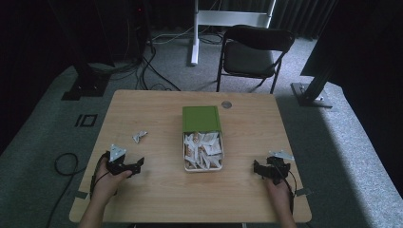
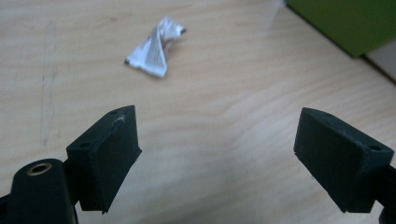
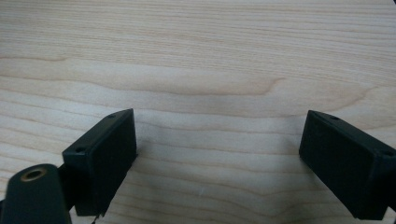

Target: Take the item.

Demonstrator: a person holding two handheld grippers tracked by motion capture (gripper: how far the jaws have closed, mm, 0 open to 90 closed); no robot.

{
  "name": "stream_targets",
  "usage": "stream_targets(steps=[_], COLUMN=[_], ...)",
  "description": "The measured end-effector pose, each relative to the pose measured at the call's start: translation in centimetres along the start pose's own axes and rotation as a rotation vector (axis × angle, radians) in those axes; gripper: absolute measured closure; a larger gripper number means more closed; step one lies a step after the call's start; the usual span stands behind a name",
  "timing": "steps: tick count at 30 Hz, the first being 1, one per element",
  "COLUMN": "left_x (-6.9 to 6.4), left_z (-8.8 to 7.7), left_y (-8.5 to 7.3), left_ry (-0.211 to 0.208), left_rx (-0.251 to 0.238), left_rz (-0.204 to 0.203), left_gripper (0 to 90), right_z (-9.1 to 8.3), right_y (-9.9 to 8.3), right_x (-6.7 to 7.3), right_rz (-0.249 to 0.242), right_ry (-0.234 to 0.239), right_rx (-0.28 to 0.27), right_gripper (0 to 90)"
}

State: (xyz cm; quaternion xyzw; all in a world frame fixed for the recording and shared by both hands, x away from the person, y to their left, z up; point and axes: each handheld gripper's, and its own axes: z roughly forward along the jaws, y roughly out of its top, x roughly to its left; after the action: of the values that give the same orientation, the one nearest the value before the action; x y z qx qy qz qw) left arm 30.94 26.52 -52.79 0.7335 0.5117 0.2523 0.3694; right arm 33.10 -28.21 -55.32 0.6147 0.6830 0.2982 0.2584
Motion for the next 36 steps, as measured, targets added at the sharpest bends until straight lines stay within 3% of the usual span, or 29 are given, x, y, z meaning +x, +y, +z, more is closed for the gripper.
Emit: stream_targets(steps=[10,16,20,25,32,36], left_x=[-0.3,0.1,0.5,0.7,1.6,2.5], left_z=[-1.3,-2.2,-2.4,-2.8,-3.5,-3.9], left_y=[-2.1,-3.1,-3.8,-4.2,-4.8,-5.3], left_ry=[0.045,0.067,0.082,0.124,0.189,0.220], left_rx=[0.008,0.022,0.035,0.052,0.066,0.114], left_rz=[0.010,0.006,-0.018,-0.011,-0.049,-0.105], left_gripper=[14.7,14.7,14.7,14.7,14.8,15.1], right_z=[0.0,0.0,0.0,0.0,0.0,0.0], right_y=[0.0,0.0,0.0,0.0,0.0,0.0], right_x=[0.0,0.0,0.0,0.0,0.0,0.0], right_rz=[0.002,0.002,0.001,0.002,0.002,0.002], right_ry=[-0.001,-0.001,-0.001,-0.001,-0.002,-0.002], right_rx=[0.000,0.000,0.000,0.000,0.000,0.000], right_gripper=[10.9,10.9,10.9,10.9,10.9,10.9])
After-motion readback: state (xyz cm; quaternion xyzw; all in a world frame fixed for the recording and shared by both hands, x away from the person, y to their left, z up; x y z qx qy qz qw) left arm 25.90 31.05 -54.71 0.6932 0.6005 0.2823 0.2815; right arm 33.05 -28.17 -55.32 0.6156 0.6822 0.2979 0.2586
